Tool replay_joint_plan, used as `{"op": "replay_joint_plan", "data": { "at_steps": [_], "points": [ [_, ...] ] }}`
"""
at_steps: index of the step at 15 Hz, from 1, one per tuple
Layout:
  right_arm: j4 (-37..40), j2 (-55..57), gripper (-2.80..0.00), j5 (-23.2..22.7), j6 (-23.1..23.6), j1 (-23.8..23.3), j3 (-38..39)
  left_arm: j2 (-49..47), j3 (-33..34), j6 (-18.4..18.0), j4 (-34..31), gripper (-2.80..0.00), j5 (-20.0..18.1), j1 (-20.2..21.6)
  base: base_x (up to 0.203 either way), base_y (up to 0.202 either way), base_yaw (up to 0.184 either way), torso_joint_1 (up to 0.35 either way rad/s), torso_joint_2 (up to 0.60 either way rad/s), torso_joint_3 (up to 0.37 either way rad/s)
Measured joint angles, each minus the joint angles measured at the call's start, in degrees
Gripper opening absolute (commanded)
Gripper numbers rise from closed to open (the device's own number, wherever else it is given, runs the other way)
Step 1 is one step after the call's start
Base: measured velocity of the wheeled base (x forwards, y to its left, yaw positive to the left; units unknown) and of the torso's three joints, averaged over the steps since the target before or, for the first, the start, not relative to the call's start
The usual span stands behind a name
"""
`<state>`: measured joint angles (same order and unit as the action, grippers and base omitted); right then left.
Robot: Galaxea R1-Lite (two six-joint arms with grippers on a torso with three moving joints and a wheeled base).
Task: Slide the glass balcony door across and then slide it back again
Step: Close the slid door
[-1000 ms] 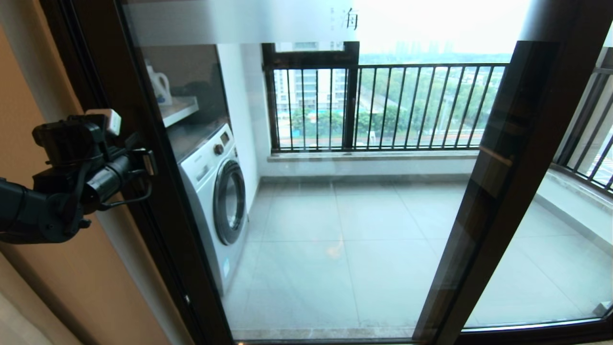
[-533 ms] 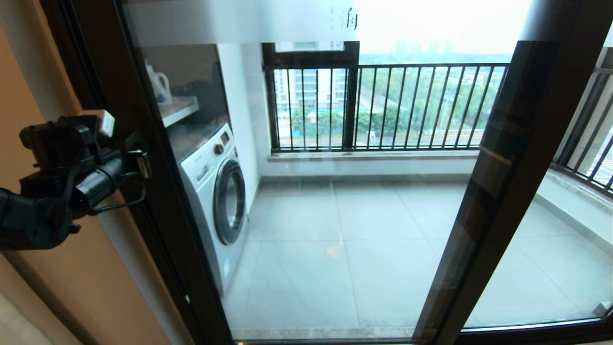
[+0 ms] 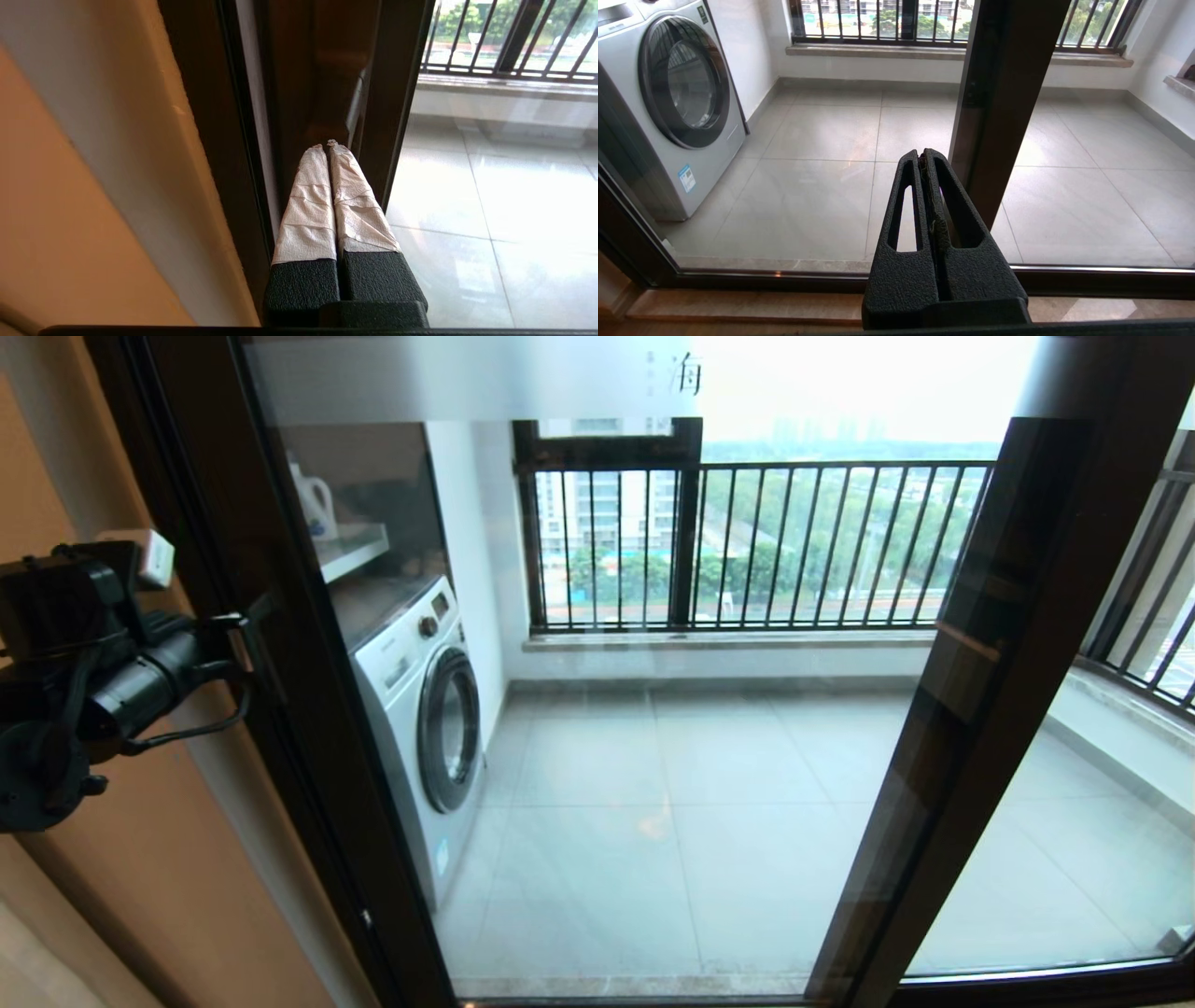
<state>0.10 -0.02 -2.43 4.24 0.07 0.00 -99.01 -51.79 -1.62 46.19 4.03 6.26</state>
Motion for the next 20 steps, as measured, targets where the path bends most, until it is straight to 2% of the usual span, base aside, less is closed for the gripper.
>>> {"op": "replay_joint_plan", "data": {
  "at_steps": [2,8,9,12,16,20],
  "points": [
    [0.0,0.0,-2.8,0.0,0.0,0.0,0.0,1.13,0.44,0.15,-0.05,-2.8,-1.37,-0.2,0.0,0.0,0.0,0.0,0.0,0.0],
    [0.0,0.0,-2.8,0.0,0.01,0.0,0.0,1.5,0.5,1.05,-0.63,-2.8,-9.95,-1.62,0.0,0.0,0.0,0.0,0.0,0.0],
    [0.0,0.0,-2.8,0.0,0.02,0.0,0.0,1.2,0.24,1.08,-0.94,-2.8,-10.47,-1.58,0.0,0.0,0.0,0.0,0.0,0.0],
    [0.0,0.0,-2.8,0.0,0.02,0.0,0.0,-1.71,-1.77,0.63,-1.13,-2.8,-9.67,-1.6,0.0,0.0,0.0,0.0,0.0,0.0],
    [0.0,0.0,-2.8,0.01,0.05,0.0,0.0,-7.15,-4.97,0.02,-0.39,-2.8,-4.77,-0.38,0.0,0.0,0.0,0.0,0.0,0.0],
    [0.0,0.0,-2.8,0.0,0.02,0.0,0.0,-8.86,-5.7,-0.21,-0.36,-2.8,-4.52,0.67,0.0,0.0,0.0,0.0,0.0,0.0]
  ]
}}
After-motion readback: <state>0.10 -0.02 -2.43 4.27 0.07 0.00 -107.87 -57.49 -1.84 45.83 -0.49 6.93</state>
